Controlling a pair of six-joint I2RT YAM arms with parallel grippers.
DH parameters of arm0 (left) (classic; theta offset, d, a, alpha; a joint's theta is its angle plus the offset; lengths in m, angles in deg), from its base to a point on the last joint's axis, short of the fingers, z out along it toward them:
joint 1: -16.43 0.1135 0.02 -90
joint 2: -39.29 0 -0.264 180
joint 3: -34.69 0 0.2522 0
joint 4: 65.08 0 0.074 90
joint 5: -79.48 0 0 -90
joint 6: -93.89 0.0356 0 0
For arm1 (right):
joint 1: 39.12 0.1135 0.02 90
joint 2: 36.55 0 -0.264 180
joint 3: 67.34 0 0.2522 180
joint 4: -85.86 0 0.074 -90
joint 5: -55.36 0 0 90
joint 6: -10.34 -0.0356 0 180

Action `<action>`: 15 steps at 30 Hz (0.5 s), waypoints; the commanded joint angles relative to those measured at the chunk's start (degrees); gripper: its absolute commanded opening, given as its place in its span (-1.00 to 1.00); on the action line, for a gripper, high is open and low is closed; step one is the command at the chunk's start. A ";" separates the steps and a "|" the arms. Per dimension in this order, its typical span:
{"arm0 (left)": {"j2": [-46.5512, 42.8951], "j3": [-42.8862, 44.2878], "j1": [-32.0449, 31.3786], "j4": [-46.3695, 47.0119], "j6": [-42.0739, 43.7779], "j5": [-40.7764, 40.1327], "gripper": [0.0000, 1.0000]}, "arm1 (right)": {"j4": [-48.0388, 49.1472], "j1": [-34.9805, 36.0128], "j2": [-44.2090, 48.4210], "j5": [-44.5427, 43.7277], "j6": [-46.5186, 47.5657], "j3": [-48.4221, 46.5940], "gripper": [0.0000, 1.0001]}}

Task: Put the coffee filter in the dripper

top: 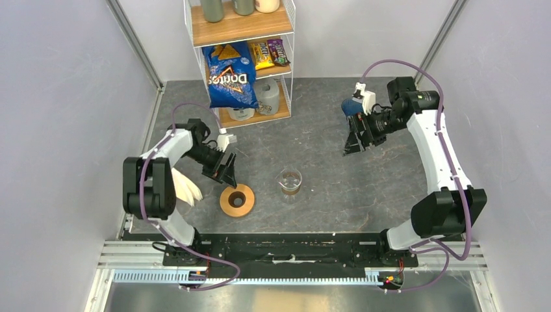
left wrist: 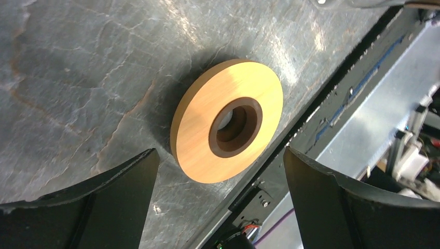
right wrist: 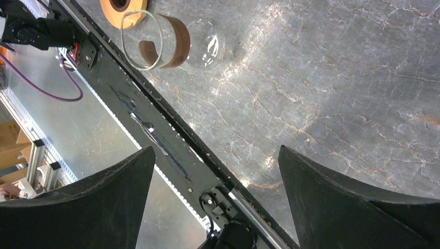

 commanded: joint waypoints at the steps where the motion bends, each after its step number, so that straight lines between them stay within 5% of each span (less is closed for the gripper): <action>1: 6.62 3.58 0.00 -5.85 12.89 5.19 0.95 | -2.15 -0.20 2.80 0.15 1.91 0.41 0.94; 10: 13.85 4.59 0.01 -5.71 16.57 4.36 0.80 | -3.15 -0.25 3.13 -0.25 2.86 0.50 0.94; 15: 15.62 5.61 0.01 -6.73 17.41 6.49 0.43 | -3.52 -0.28 3.31 -0.61 3.26 0.67 0.94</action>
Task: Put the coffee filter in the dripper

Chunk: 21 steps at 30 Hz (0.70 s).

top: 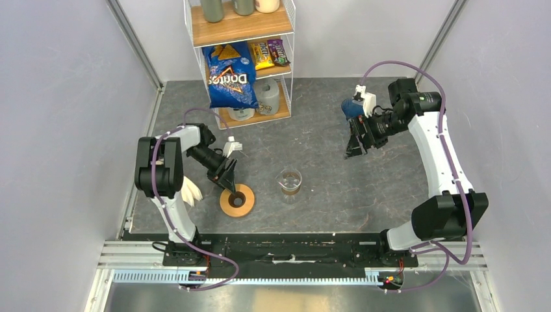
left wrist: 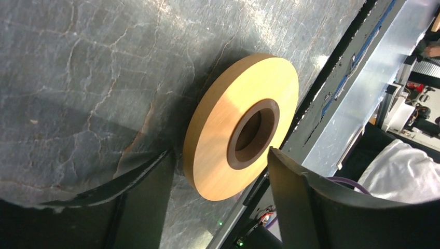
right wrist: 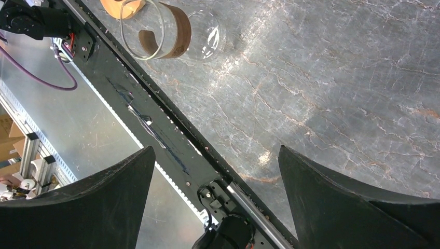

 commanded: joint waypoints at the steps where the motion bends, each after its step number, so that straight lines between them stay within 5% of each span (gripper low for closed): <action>1: 0.96 2.05 0.02 -1.50 4.05 3.88 0.33 | -1.26 -0.24 1.75 -0.15 1.15 0.39 0.94; 14: -4.48 2.72 0.67 -8.69 5.88 7.61 -0.92 | -1.54 -0.30 2.55 0.32 1.94 0.69 0.94; 21: -13.20 7.83 1.47 -15.09 2.50 10.24 -0.96 | -0.97 -0.27 4.36 1.51 1.68 0.15 0.94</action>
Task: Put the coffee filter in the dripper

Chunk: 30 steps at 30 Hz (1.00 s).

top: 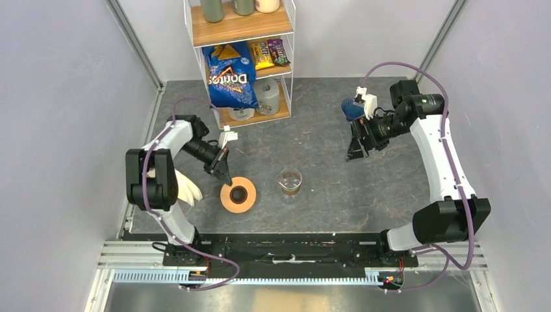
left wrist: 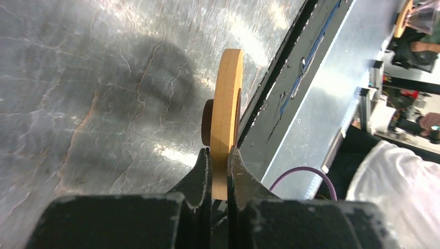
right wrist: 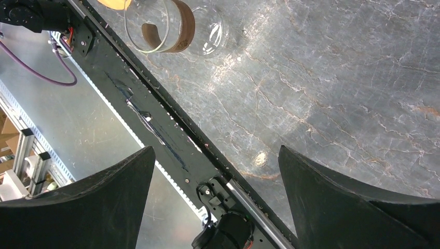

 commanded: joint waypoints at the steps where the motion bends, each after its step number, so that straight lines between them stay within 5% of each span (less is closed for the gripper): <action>1: -8.80 6.04 0.47 -5.27 -1.98 3.96 -0.95 | 0.32 -0.33 3.43 1.65 0.20 -0.58 0.94; 14: -25.04 16.62 0.38 2.68 -34.19 12.92 -0.96 | 3.20 -0.26 7.51 3.02 -3.33 2.24 0.94; 21: -31.42 5.84 -7.72 27.59 -60.22 18.42 -0.95 | 3.55 -0.30 8.12 3.93 -3.63 3.47 0.94; 30: -28.61 -11.25 -17.72 73.14 -96.23 20.71 -0.95 | 3.47 -0.28 7.51 4.11 -3.86 3.29 0.94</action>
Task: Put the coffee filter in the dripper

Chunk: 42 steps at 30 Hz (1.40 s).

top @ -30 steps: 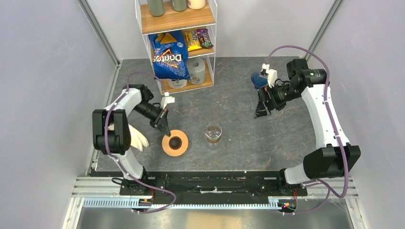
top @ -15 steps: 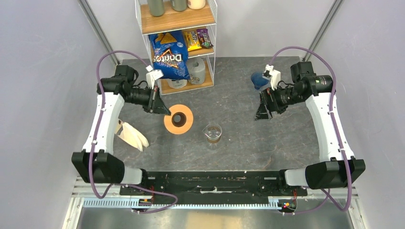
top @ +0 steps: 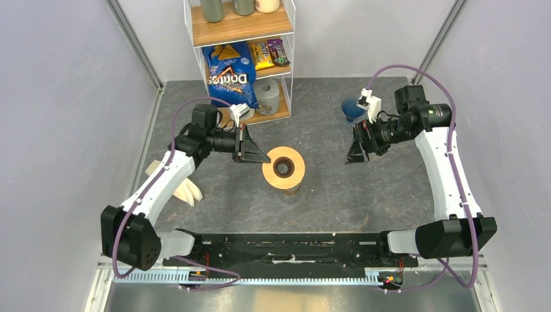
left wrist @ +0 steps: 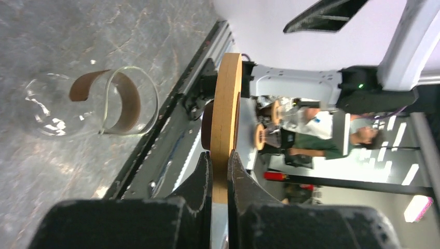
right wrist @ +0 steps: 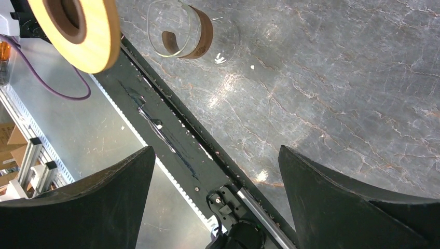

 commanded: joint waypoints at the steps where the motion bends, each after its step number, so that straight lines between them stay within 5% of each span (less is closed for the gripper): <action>1: 3.07 -4.43 -2.52 28.25 -21.76 5.38 -0.96 | 0.91 -0.34 0.85 1.58 -0.56 -0.14 0.94; 13: 10.71 -9.98 -3.05 39.17 -25.13 8.14 -0.95 | 0.64 -0.26 1.62 1.52 -0.13 0.73 0.94; 31: 16.76 -8.59 -1.81 25.04 -9.98 10.46 -0.96 | 0.88 -0.25 2.63 1.51 -0.03 2.50 0.94; 42: 19.28 -7.19 -1.76 24.75 -8.41 10.01 -0.95 | 0.89 -0.31 2.38 1.52 0.18 2.76 0.94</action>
